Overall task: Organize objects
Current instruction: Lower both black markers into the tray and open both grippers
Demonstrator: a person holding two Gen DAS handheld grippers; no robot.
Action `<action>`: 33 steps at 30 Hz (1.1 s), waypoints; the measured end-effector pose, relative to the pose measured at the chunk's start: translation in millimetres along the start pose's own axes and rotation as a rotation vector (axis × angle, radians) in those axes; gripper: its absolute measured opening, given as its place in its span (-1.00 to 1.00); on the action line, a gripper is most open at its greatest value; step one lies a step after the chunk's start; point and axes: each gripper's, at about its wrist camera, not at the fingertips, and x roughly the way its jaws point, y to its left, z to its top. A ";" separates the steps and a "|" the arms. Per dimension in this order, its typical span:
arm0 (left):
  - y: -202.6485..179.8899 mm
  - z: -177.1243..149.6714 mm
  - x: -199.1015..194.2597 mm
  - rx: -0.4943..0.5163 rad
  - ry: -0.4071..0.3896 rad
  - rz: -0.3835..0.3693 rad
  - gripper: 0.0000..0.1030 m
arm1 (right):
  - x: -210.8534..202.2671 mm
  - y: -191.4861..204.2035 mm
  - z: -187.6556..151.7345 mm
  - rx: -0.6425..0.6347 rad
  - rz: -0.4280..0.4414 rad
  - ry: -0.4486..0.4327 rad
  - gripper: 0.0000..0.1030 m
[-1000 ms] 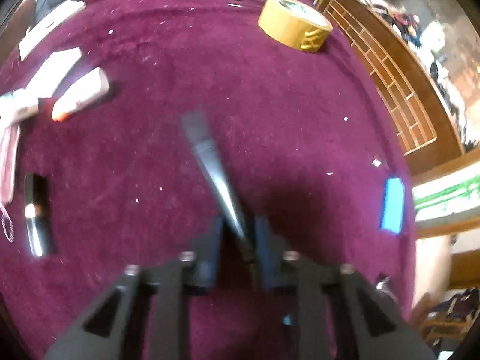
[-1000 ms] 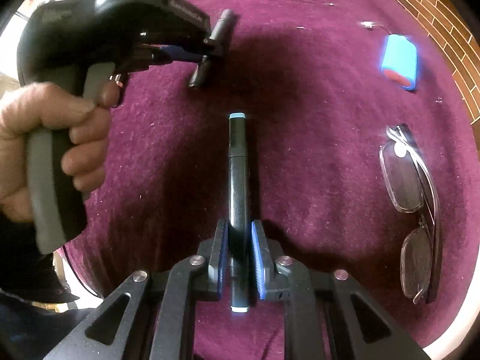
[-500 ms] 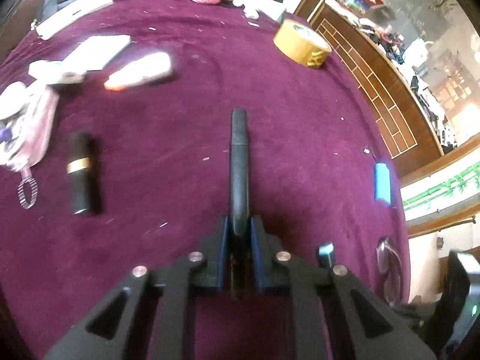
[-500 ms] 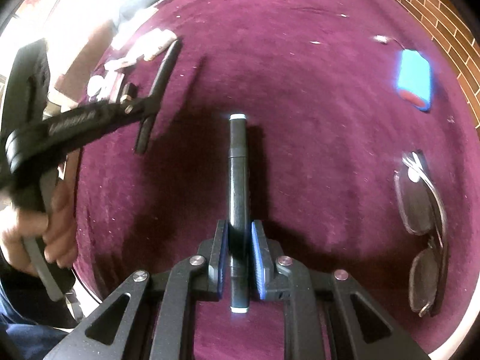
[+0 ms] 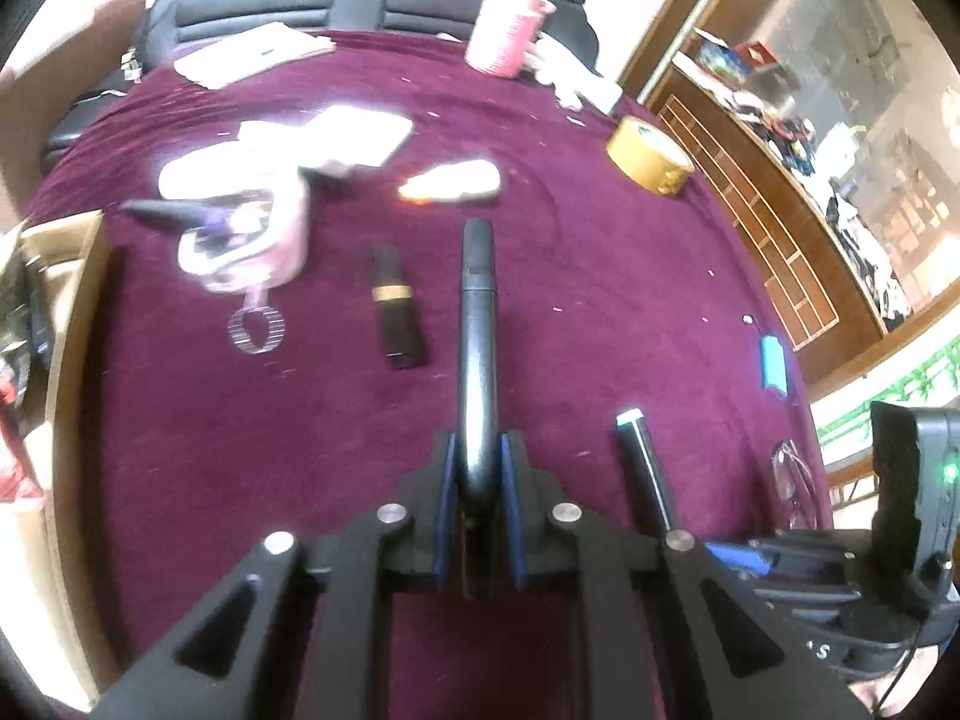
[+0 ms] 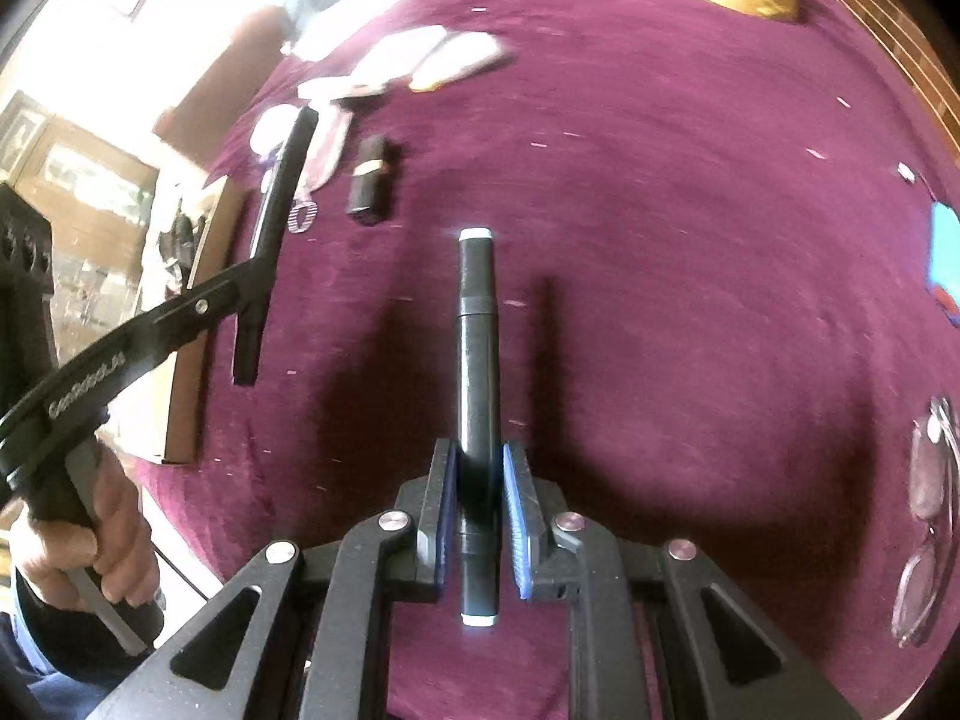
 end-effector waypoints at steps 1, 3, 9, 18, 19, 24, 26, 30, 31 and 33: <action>4.9 -1.9 -5.0 -0.007 -0.007 0.003 -0.72 | 2.7 7.8 2.8 -0.012 0.004 0.001 -0.67; 19.3 -4.6 -18.6 -0.027 -0.027 0.015 -0.72 | 7.9 25.2 8.0 -0.041 0.012 0.003 -0.67; 66.8 -17.2 -62.6 -0.100 -0.094 0.054 -0.72 | 22.6 70.6 14.4 -0.114 0.042 0.020 -0.66; 128.6 -37.0 -113.8 -0.208 -0.171 0.116 -0.72 | 37.2 141.8 20.9 -0.233 0.074 0.043 -0.66; 138.3 -39.6 -120.6 -0.224 -0.183 0.124 -0.72 | 39.0 148.7 22.5 -0.242 0.079 0.047 -0.66; 172.0 -47.7 -142.6 -0.286 -0.214 0.153 -0.72 | 45.1 194.3 33.9 -0.295 0.105 0.056 -0.66; 187.2 -51.4 -150.9 -0.313 -0.225 0.166 -0.72 | 49.2 214.7 40.3 -0.315 0.118 0.059 -0.66; 216.7 -60.7 -163.6 -0.355 -0.237 0.193 -0.72 | 58.2 252.1 51.1 -0.352 0.147 0.065 -0.66; 226.1 -63.8 -166.4 -0.368 -0.236 0.199 -0.72 | 60.6 260.9 52.9 -0.364 0.149 0.064 -0.66; 239.5 -68.2 -169.5 -0.385 -0.233 0.210 -0.71 | 66.3 280.8 56.7 -0.392 0.157 0.061 -0.66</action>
